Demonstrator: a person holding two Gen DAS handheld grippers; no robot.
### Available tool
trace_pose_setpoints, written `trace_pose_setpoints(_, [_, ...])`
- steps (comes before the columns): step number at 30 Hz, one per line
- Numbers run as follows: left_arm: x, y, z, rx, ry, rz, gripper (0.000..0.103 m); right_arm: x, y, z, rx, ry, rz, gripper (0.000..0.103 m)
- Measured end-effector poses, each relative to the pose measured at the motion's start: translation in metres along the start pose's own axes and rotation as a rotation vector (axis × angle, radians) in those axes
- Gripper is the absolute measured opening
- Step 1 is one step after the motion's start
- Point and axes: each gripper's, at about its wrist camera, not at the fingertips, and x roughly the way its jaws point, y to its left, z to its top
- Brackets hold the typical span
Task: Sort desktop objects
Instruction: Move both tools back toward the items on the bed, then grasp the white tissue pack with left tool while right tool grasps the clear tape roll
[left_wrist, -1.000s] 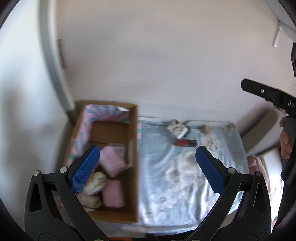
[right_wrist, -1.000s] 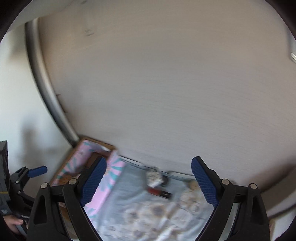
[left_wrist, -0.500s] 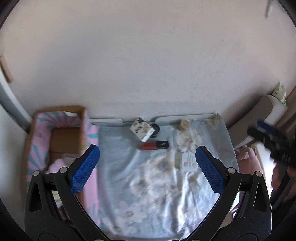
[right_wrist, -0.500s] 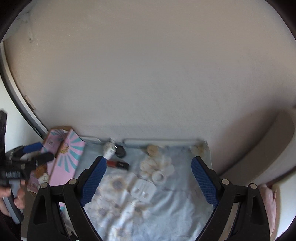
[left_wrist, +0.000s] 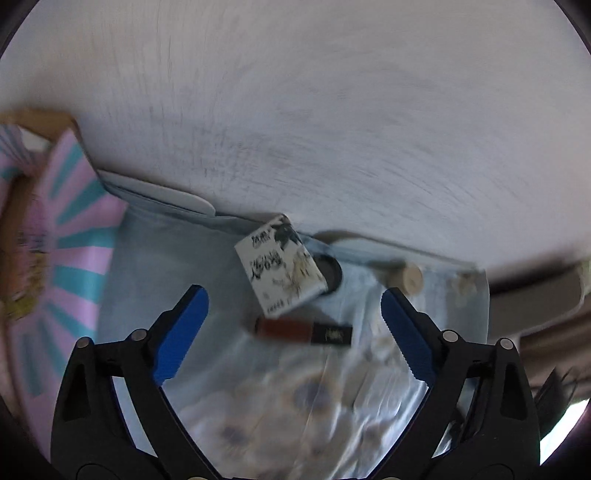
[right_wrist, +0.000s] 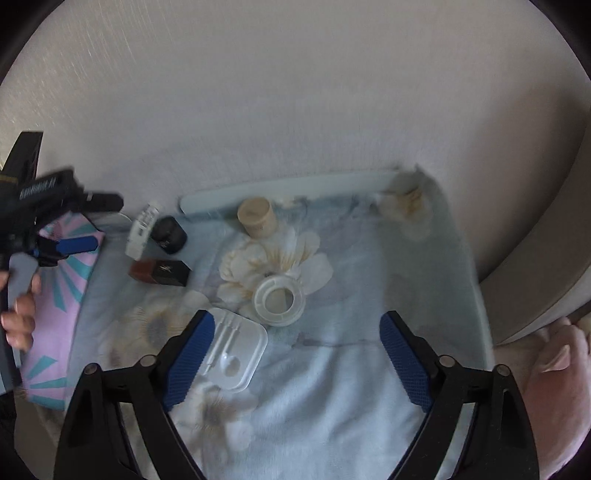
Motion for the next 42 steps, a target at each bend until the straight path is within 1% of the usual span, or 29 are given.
trace_pose_setpoints(4, [0.019, 0.007, 0.007, -0.053, 0.012, -0.003, 0.094, 0.016, 0.003, -0.002, 0.025, -0.007, -0.031, 0.077])
trace_pose_setpoints(8, [0.031, 0.014, 0.007, -0.101, 0.02, -0.007, 0.093, 0.026, 0.009, -0.001, 0.027, -0.014, -0.034, 0.076])
trace_pose_setpoints(11, [0.04, 0.02, 0.006, -0.137, 0.033, -0.024, 0.092, 0.031, 0.01, -0.002, 0.043, -0.014, -0.033, 0.076])
trace_pose_setpoints(13, [0.044, 0.023, 0.005, -0.15, 0.038, -0.032, 0.088, 0.036, 0.008, -0.004, 0.051, -0.01, -0.034, 0.075])
trace_pose_setpoints(14, [0.046, 0.024, 0.005, -0.154, 0.041, -0.034, 0.083, 0.036, 0.009, -0.004, 0.05, -0.008, -0.039, 0.071])
trace_pose_setpoints(15, [0.048, 0.026, 0.004, -0.164, 0.05, -0.043, 0.08, 0.038, 0.009, -0.005, 0.047, -0.002, -0.047, 0.069])
trace_pose_setpoints(16, [0.047, 0.027, 0.004, -0.163, 0.039, -0.046, 0.08, 0.04, 0.008, -0.005, 0.048, 0.006, -0.052, 0.066])
trace_pose_setpoints(19, [0.048, 0.026, 0.004, -0.167, 0.041, -0.058, 0.076, 0.042, 0.008, -0.005, 0.046, 0.0, -0.064, 0.064])
trace_pose_setpoints(20, [0.049, 0.026, 0.004, -0.169, 0.043, -0.058, 0.074, 0.042, 0.009, -0.005, 0.04, -0.003, -0.07, 0.061])
trace_pose_setpoints(21, [0.049, 0.025, 0.003, -0.166, 0.04, -0.056, 0.062, 0.042, 0.01, -0.005, 0.027, -0.006, -0.085, 0.058])
trace_pose_setpoints(23, [0.049, 0.023, 0.0, -0.159, 0.04, -0.051, 0.054, 0.042, 0.014, -0.007, -0.004, -0.013, -0.1, 0.049])
trace_pose_setpoints(24, [0.049, 0.022, -0.002, -0.156, 0.038, -0.057, 0.053, 0.041, 0.015, -0.008, -0.013, -0.016, -0.095, 0.046])
trace_pose_setpoints(25, [0.049, 0.022, -0.004, -0.157, 0.031, -0.061, 0.053, 0.041, 0.017, -0.009, -0.022, -0.019, -0.095, 0.04])
trace_pose_setpoints(29, [0.049, 0.021, -0.008, -0.161, 0.025, -0.064, 0.05, 0.038, 0.021, -0.013, -0.04, -0.026, -0.096, 0.039])
trace_pose_setpoints(36, [0.04, 0.017, -0.015, -0.153, 0.005, -0.071, 0.05, 0.024, 0.006, -0.02, 0.005, -0.062, -0.064, 0.039])
trace_pose_setpoints(42, [0.026, 0.009, -0.022, -0.127, -0.018, -0.071, 0.05, 0.011, 0.001, -0.025, -0.005, -0.079, -0.061, 0.039])
